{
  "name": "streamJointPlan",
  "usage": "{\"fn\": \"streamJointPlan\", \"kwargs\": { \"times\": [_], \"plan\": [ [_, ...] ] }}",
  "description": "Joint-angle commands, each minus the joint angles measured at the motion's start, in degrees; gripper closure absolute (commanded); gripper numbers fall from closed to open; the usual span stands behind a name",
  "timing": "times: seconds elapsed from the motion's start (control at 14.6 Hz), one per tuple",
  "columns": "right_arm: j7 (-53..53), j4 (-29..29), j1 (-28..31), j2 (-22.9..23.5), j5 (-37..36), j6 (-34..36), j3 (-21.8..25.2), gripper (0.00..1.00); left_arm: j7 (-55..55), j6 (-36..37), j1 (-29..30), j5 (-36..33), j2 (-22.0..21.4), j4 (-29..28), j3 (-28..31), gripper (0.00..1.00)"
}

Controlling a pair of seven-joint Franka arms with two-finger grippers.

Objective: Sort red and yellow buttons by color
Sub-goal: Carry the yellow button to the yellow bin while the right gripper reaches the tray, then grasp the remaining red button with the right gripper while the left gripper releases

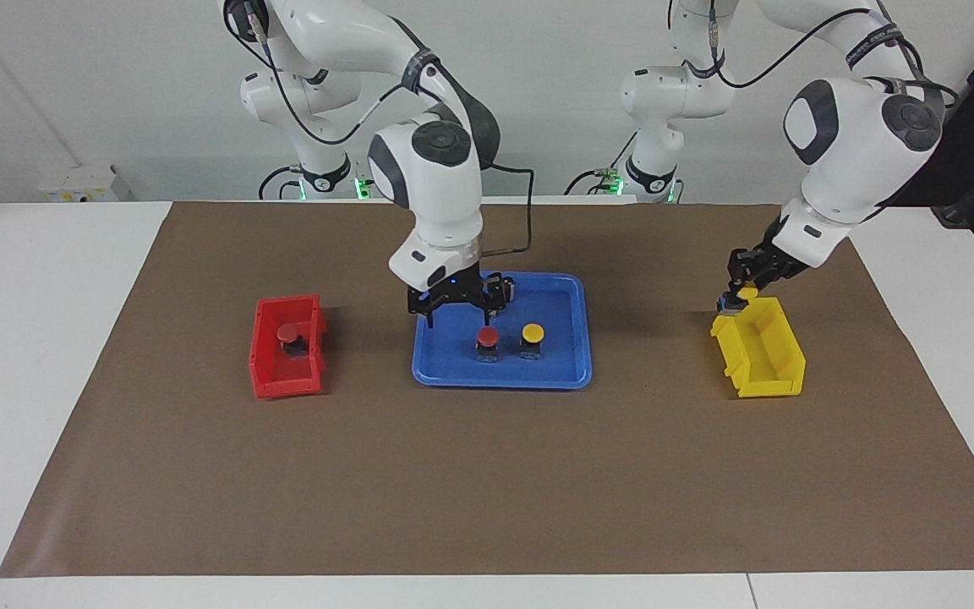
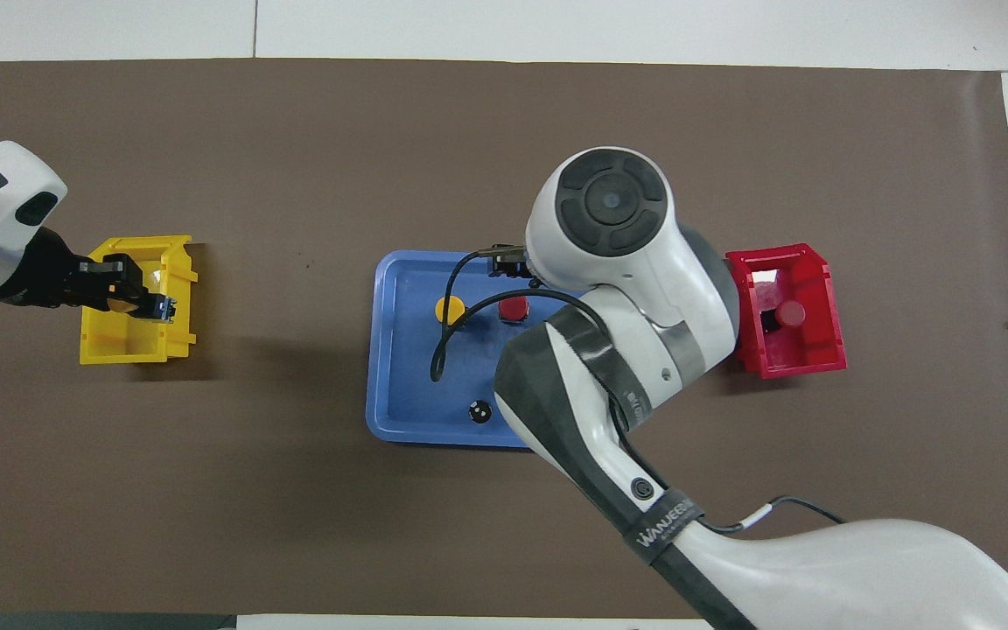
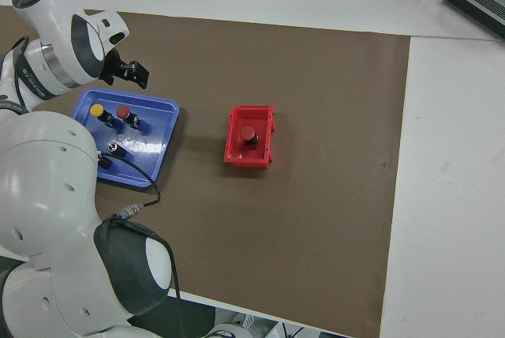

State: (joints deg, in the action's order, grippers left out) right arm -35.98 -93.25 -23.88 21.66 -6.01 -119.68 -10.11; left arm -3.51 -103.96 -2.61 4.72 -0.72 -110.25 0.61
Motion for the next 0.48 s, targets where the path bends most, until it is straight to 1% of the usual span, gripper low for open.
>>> {"fn": "streamJointPlan", "kwargs": {
  "times": [0.0,0.14,0.21,0.34,0.41],
  "plan": [
    [-3.56,0.62,-1.77,3.47,-2.15,-3.71,0.00,0.11,1.48,-3.86,1.99,-0.32,-3.06,-5.14,-0.70,0.99],
    [-3.74,-0.43,-2.05,3.92,-2.42,-3.90,0.00,0.14,1.49,-7.20,2.00,-2.41,-2.89,-6.73,-0.79,0.99],
    [-3.83,-1.31,-2.05,3.83,-2.69,-4.16,0.00,0.18,1.49,-8.35,2.08,-3.30,-2.71,-7.26,-0.70,0.99],
    [-3.74,-4.55,-2.13,2.96,-2.69,-6.61,-0.09,0.22,1.49,-10.72,3.74,-3.49,-2.45,-8.92,-0.79,0.99],
    [-3.66,-5.09,-2.13,2.86,-2.69,-6.88,-0.09,0.23,1.49,-12.47,4.10,-3.49,-2.36,-9.98,-0.79,0.99]
  ]
}}
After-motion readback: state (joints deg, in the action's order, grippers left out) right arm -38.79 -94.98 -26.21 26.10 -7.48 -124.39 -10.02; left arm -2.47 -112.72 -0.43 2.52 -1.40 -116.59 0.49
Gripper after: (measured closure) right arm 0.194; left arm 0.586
